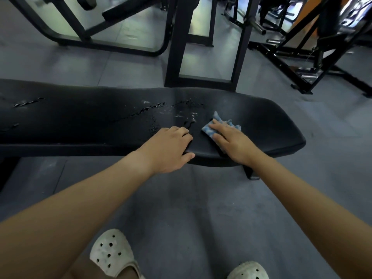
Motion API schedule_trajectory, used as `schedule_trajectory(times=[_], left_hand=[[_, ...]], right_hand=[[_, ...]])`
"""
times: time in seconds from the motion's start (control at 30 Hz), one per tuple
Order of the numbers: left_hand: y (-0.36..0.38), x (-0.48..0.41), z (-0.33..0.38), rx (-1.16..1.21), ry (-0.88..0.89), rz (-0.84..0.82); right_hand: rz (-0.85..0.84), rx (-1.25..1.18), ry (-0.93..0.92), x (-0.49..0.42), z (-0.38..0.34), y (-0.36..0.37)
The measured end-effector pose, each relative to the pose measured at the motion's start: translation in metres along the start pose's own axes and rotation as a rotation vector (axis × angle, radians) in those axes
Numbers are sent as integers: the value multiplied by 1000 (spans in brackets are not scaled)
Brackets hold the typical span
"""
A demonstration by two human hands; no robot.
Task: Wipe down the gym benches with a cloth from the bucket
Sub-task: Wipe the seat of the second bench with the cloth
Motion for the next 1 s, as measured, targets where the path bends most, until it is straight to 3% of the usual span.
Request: schedule_trajectory(times=[0.23,0.4,0.53,0.67,0.8,1.0], left_hand=[[4,-3,0,-49,-13,15],[3,-2,-2,-50,-1,35],[3,-1,1,-58,-9,37],[4,7,5,-41,-7,49],[5,13,8,-55,-19,66],[6,13,13,-79,-58,60]], right_hand=[[109,74,234,-44,37,-12],[54,98,49,-18,-20,25],[19,116,-49,-2,-13,30],[108,139,124,-8,26,2],[168,136,259,-1,20,8],[244,218,20,38,-26,38]])
Point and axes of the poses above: each hand's wrist, its own x-axis away from the middle knuckle, its own y-axis out of the palm, z = x × y, the point moved 10 cm from there along -x, towards the middle knuckle, and after that the axes turned 12 degrees about -z, right-handed, at the moved point
